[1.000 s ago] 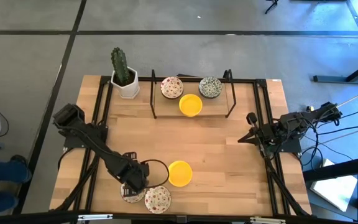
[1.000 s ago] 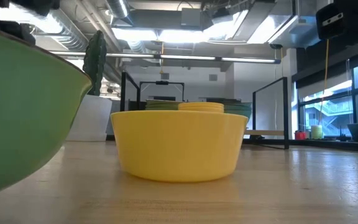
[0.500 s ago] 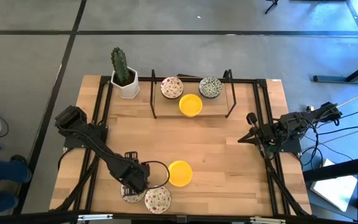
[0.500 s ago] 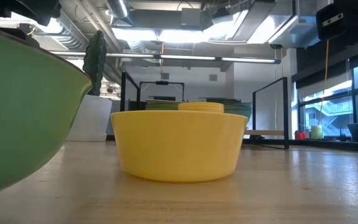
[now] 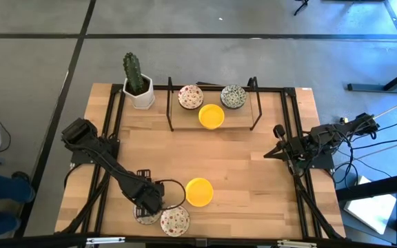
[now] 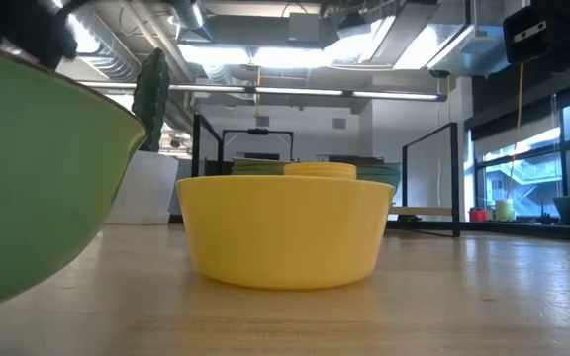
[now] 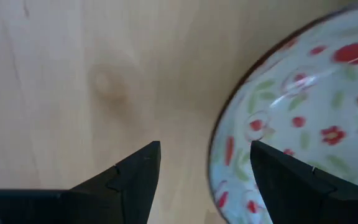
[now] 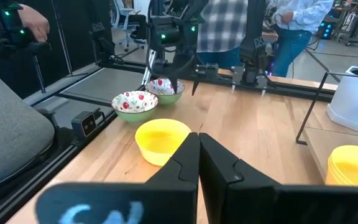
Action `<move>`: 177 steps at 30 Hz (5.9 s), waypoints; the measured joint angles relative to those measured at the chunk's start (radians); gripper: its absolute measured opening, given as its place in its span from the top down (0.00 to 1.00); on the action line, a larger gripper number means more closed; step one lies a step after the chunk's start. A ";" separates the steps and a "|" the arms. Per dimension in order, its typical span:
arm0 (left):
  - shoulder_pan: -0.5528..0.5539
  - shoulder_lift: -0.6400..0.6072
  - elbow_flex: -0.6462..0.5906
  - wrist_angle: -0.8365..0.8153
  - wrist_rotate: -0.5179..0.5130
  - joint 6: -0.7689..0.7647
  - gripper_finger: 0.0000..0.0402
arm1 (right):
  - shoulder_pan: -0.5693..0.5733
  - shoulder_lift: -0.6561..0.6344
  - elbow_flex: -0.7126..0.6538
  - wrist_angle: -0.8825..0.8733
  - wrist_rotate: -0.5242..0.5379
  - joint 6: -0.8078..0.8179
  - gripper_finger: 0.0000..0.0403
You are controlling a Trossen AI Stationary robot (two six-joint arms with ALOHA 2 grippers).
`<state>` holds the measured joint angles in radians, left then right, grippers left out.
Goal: Pick & Place Mini bowls
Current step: Stack the left green bowl on top of the green bowls on the shelf
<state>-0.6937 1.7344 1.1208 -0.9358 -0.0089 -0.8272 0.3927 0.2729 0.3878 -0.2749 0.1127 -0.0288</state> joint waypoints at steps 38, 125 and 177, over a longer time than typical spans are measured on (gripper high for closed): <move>0.148 -0.269 0.184 -0.246 -0.204 0.407 0.99 | 0.000 0.017 0.000 0.000 0.000 -0.015 0.99; 1.272 0.450 1.127 -0.451 -0.205 0.964 0.99 | 0.000 0.107 0.000 0.030 0.000 -0.036 0.94; 1.138 0.488 1.194 -0.463 -0.547 1.172 0.78 | 0.000 0.107 0.000 0.008 -0.002 -0.028 0.94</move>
<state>0.4444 2.2223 2.3152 -1.3987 -0.5556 0.3450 0.3928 0.3797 0.3878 -0.2672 0.1112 -0.0573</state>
